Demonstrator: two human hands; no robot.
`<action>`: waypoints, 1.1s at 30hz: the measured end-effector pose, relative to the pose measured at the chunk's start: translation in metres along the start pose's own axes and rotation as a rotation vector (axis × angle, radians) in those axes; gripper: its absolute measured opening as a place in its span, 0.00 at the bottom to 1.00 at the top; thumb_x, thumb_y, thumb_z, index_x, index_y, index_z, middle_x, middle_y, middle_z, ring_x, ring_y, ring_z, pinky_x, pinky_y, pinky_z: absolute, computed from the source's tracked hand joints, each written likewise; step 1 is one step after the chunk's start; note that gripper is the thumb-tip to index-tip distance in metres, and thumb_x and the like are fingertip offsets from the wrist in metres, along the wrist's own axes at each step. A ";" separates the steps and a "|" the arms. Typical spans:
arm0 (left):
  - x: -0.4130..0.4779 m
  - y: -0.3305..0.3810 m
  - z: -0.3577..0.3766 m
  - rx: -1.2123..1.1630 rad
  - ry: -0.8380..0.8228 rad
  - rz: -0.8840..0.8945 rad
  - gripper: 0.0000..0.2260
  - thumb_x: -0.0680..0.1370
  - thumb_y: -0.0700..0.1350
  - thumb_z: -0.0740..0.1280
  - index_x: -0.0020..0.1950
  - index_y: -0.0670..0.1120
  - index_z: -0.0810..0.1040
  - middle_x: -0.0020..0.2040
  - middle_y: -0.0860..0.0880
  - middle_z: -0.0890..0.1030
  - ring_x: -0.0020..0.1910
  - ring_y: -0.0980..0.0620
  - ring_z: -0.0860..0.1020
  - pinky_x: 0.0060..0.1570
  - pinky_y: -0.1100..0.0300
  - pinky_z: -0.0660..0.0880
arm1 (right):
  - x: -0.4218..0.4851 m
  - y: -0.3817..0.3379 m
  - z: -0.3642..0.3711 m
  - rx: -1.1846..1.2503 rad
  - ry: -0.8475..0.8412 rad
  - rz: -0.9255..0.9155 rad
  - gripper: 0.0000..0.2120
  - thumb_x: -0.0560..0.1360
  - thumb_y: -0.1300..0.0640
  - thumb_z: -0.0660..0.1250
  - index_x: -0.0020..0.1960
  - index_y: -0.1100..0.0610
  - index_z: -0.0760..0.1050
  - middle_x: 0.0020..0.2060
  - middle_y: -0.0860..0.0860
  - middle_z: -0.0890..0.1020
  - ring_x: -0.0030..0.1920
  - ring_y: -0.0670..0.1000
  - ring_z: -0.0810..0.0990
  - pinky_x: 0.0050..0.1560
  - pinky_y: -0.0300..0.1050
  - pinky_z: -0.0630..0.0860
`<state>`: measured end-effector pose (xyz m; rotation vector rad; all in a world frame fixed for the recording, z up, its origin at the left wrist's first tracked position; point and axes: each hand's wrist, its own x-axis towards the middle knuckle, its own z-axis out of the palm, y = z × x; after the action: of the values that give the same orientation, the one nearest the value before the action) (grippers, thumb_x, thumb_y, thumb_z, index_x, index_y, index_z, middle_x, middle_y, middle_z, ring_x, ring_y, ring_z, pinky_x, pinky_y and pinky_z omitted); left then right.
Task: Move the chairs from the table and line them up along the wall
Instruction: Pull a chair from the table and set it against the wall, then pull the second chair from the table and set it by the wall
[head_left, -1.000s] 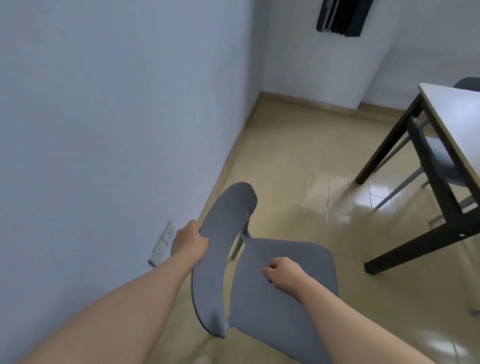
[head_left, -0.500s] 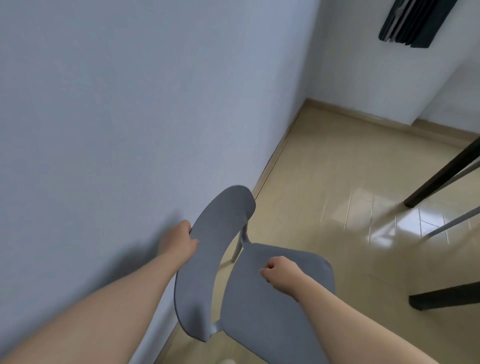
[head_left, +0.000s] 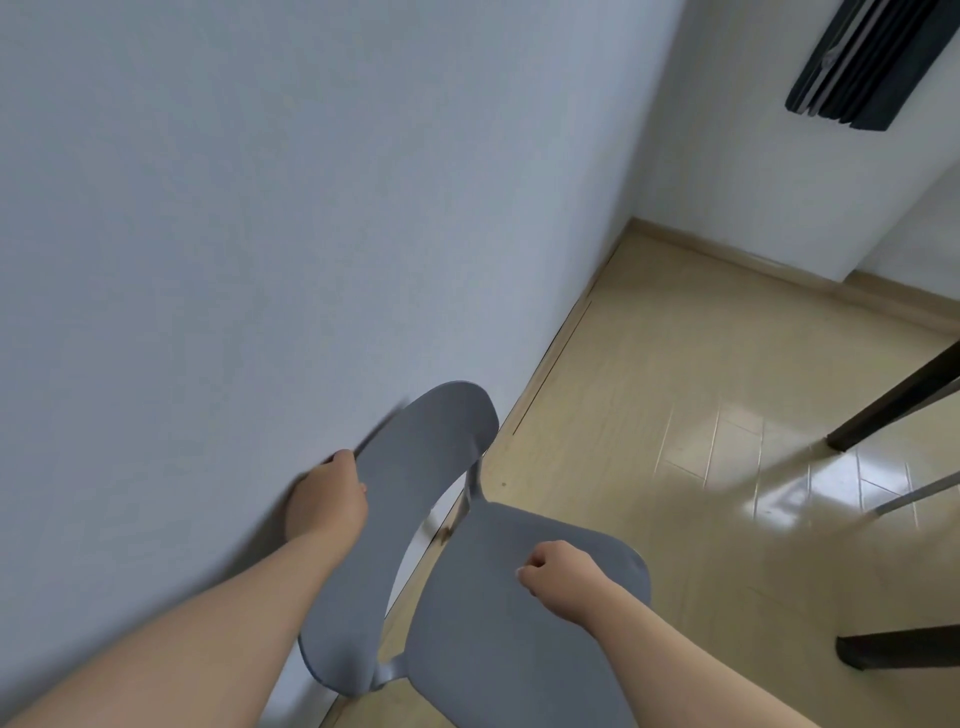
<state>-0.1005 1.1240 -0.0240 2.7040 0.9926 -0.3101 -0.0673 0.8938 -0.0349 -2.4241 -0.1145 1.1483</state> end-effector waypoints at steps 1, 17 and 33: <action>-0.001 0.000 0.000 0.009 -0.003 0.000 0.11 0.81 0.42 0.60 0.61 0.39 0.71 0.60 0.39 0.80 0.59 0.39 0.77 0.51 0.52 0.74 | 0.001 -0.001 0.000 0.003 -0.001 0.002 0.07 0.78 0.55 0.57 0.44 0.58 0.68 0.37 0.50 0.72 0.37 0.50 0.69 0.32 0.38 0.63; -0.043 0.086 -0.022 0.071 -0.019 0.371 0.14 0.78 0.37 0.56 0.61 0.43 0.73 0.51 0.46 0.78 0.44 0.45 0.72 0.40 0.57 0.68 | -0.029 0.004 -0.025 0.073 0.077 -0.022 0.09 0.78 0.57 0.56 0.44 0.60 0.72 0.32 0.49 0.68 0.30 0.47 0.63 0.33 0.39 0.61; -0.261 0.352 0.027 0.102 -0.234 0.926 0.15 0.78 0.44 0.59 0.64 0.49 0.75 0.63 0.48 0.79 0.61 0.47 0.77 0.57 0.56 0.74 | -0.193 0.263 -0.135 0.349 0.532 0.179 0.16 0.79 0.56 0.58 0.63 0.62 0.75 0.60 0.58 0.79 0.57 0.57 0.78 0.58 0.48 0.74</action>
<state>-0.0677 0.6978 0.0775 2.7808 -0.3743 -0.4621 -0.1219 0.5588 0.0633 -2.3577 0.4391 0.4987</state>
